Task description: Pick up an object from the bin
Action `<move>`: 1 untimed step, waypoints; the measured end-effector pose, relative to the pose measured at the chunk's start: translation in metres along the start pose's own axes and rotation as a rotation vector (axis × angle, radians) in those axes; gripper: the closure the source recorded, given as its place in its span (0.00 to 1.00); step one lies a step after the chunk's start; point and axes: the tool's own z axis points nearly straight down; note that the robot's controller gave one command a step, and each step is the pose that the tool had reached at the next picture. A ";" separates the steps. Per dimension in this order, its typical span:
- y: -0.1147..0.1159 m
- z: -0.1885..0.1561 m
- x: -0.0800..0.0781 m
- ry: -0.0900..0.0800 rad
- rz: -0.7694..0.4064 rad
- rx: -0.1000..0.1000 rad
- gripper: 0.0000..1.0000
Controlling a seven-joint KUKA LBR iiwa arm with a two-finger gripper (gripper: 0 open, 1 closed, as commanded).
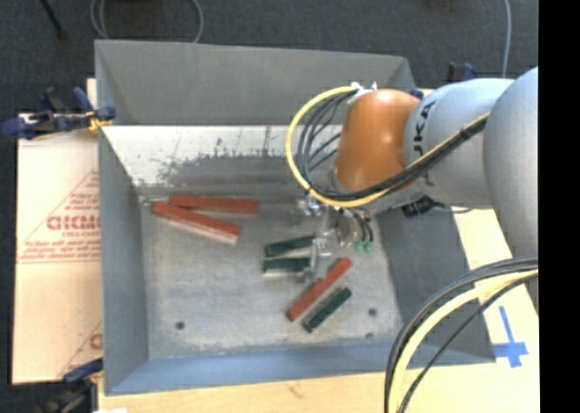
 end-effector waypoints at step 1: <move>0.006 -0.018 0.000 -0.009 0.091 -0.002 0.00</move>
Offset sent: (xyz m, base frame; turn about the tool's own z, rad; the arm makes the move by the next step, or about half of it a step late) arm -0.0094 0.0143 -0.0133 0.0356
